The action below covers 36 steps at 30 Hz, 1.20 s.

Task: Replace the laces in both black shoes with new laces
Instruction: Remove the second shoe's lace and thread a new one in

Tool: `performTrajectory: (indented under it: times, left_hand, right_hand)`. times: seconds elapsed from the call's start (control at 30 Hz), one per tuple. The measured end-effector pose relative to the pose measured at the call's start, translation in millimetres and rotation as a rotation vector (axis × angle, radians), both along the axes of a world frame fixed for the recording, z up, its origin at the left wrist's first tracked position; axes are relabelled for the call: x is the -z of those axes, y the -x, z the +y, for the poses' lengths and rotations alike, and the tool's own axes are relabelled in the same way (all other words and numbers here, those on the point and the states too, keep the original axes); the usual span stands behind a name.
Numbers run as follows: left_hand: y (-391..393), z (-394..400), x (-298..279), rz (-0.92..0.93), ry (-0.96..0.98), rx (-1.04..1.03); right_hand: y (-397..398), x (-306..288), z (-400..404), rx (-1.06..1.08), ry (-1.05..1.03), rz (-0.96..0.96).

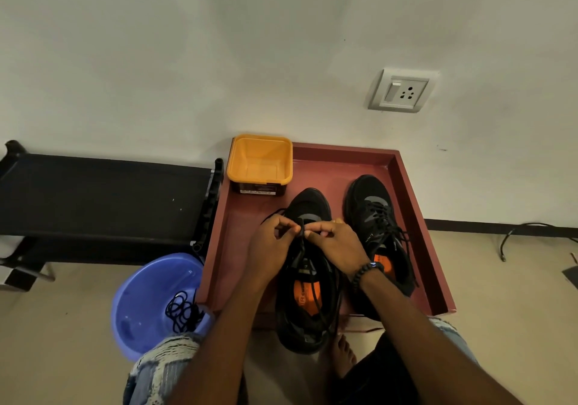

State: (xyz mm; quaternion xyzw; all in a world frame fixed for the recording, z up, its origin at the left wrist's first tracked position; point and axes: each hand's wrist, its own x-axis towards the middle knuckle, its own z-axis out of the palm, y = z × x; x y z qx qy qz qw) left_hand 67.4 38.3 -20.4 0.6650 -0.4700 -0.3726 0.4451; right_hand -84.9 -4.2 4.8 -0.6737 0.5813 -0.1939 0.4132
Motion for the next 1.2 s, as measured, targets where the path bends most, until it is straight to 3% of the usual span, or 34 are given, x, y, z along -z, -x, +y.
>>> performTrajectory:
  times: [0.2, 0.27, 0.37, 0.43, 0.5, 0.6, 0.67, 0.73, 0.87, 0.97, 1.07, 1.2]
  left_hand:
    - [3.8, -1.2, -1.0, 0.066, -0.029, -0.074]
    - [4.7, -0.6, -8.4, 0.282, -0.027, -0.199]
    - [-15.6, -0.6, -28.6, 0.754, 0.021, -0.438]
    - [-37.2, 4.6, -38.8, 0.917, 0.121, -0.545]
    - [-50.1, 12.7, -39.5, 0.651, 0.105, -0.555]
    - [-41.6, 20.1, -21.5, 0.074, -0.009, -0.181]
    - [-30.4, 18.9, -5.2, -0.173, -0.067, 0.075]
    - [-22.4, 14.9, 0.8, -0.297, -0.07, 0.176]
    - [-20.1, 8.9, -3.6, -0.248, -0.041, 0.199]
    - [-39.9, 10.5, -4.6, -0.516, 0.011, -0.058]
    - [-62.3, 20.8, -11.0, -0.71, -0.073, -0.39]
    - [-52.1, 24.9, -13.9, -0.878, -0.115, -0.292]
  right_hand:
    - [4.9, -2.2, -2.4, -0.093, -0.031, 0.029]
    - [5.8, -2.1, -3.2, -0.103, -0.017, 0.045]
    - [8.8, -2.2, -4.5, -0.112, -0.027, 0.052]
    - [9.1, -4.2, -5.0, -0.119, -0.035, 0.06]
    - [8.3, -6.6, -4.8, -0.127, -0.033, 0.072]
    - [6.6, -11.0, -1.9, -0.125, -0.033, 0.074]
    - [7.2, -11.8, -0.4, -0.138, -0.03, 0.082]
    - [7.1, -12.0, 0.0, -0.143, -0.031, 0.085]
    - [8.5, -9.8, -3.3, -0.159, -0.04, 0.106]
    - [8.8, -8.0, -5.6, -0.181, -0.025, 0.134]
    - [10.0, -4.2, -7.4, -0.176, -0.03, 0.13]
    - [10.7, -2.6, -9.2, -0.205, -0.035, 0.14]
